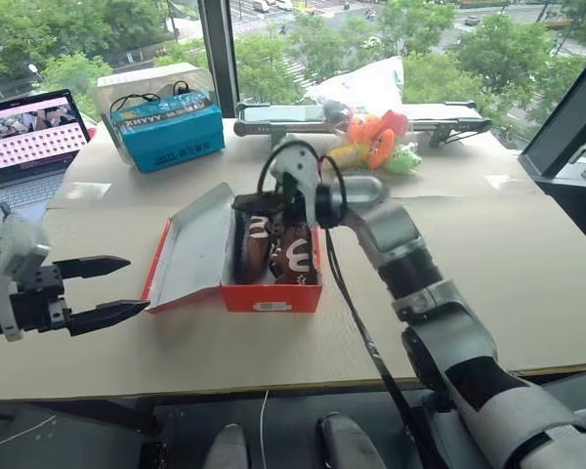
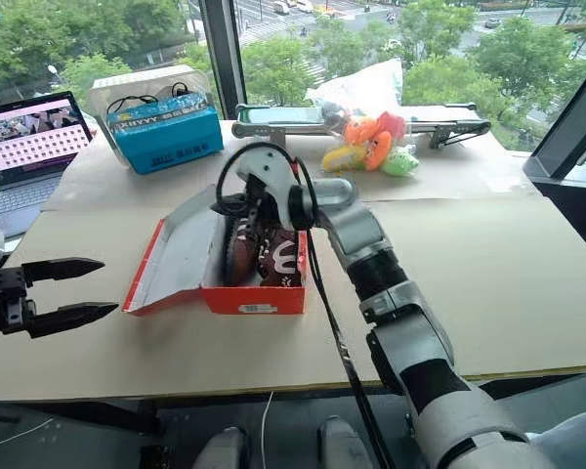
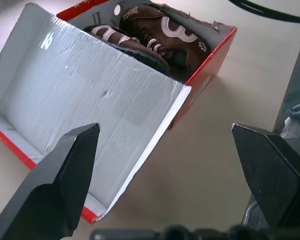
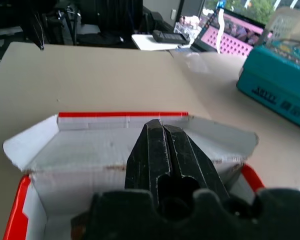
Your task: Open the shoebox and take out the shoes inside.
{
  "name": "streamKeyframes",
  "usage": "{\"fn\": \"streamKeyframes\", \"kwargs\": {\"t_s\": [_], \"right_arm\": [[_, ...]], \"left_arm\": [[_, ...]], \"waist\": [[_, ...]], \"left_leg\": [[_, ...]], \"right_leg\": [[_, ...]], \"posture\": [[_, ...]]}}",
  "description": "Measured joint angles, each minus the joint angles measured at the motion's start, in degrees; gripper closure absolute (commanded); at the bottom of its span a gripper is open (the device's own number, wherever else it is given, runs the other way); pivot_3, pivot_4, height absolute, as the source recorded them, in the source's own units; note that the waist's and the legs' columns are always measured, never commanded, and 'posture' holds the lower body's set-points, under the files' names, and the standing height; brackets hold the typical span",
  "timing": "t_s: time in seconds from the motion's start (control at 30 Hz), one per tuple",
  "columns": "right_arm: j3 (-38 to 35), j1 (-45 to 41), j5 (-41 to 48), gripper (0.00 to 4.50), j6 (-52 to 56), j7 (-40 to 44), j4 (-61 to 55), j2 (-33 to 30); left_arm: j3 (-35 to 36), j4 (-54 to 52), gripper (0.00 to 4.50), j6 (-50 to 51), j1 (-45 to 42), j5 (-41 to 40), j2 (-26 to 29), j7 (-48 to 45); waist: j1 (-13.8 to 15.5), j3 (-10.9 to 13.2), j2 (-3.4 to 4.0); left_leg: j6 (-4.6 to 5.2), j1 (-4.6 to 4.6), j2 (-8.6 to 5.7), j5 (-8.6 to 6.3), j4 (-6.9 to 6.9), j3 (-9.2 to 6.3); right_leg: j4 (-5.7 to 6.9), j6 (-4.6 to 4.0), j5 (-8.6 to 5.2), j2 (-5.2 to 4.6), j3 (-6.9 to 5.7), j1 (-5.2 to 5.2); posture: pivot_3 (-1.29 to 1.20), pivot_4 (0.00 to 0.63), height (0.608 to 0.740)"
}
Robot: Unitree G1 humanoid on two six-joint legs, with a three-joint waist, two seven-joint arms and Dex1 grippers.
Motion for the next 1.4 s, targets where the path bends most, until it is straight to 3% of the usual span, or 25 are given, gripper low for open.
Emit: {"fn": "streamKeyframes", "kwargs": {"t_s": [0.2, 0.3, 0.53, 0.63, 0.93, 1.4], "right_arm": [[0.7, 2.5, -2.6, 4.45, 7.4, -3.4, -4.5, -3.6], [1.2, 3.0, -4.7, 3.73, 11.7, -7.1, -5.7, -3.8], [3.3, 3.3, -5.0, 1.35, 21.0, -8.4, -16.0, -5.1], [6.1, 3.2, -5.7, 0.28, 22.8, -6.5, -21.6, -8.7], [14.3, -0.3, -6.3, 0.28, 20.9, 6.9, -34.6, -20.2], [22.4, -7.9, -19.2, 0.28, -13.7, 13.7, -15.1, -20.0]], "left_arm": [[-4.6, 0.0, 0.0, -0.2, -3.3, 0.0, -1.3, 1.2], [-8.0, 0.5, 0.0, -1.2, -6.2, 0.1, -2.6, 1.9], [-12.7, 2.9, 0.0, -2.9, -8.8, 0.6, -3.1, 1.9], [-13.8, 4.3, 0.0, -4.0, -9.8, 1.2, -3.1, 1.7], [-17.6, 6.4, 0.0, -5.1, -12.6, 1.9, -4.3, 1.3], [-20.7, 7.7, 0.0, -6.3, -14.6, 2.6, -5.5, 0.8]], "waist": [[0.0, 0.0, 0.0], [0.1, 0.0, -0.01], [0.2, 0.0, -0.01], [0.2, 0.0, -0.01], [0.2, 0.0, -0.02], [0.2, 0.0, -0.03]], "left_leg": [[0.0, 0.0, 0.01, 0.0, 0.01, 0.01], [0.0, 0.0, 0.01, 0.0, 0.01, 0.0], [0.0, -0.13, 0.02, 0.0, 0.03, -0.01], [0.0, -0.14, 0.02, 0.0, 0.05, -0.01], [0.0, -0.12, 0.02, 0.0, 0.07, 0.0], [0.0, -0.23, 0.02, 0.0, 0.07, 0.01]], "right_leg": [[0.01, -0.02, 0.0, 0.01, 0.01, 0.0], [0.01, -0.03, 0.0, 0.02, 0.01, 0.0], [0.01, -0.04, 0.01, 0.04, 0.01, -0.1], [0.0, -0.03, 0.01, 0.03, 0.01, -0.09], [0.01, -0.02, 0.0, 0.03, 0.01, -0.09], [0.03, -0.05, 0.02, 0.04, 0.01, -0.21]], "posture": [[0.0, 0.15, 0.701], [0.0, 0.15, 0.701], [0.0, 0.15, 0.701], [0.0, 0.15, 0.701], [0.0, 0.15, 0.701], [0.0, 0.15, 0.701]]}}
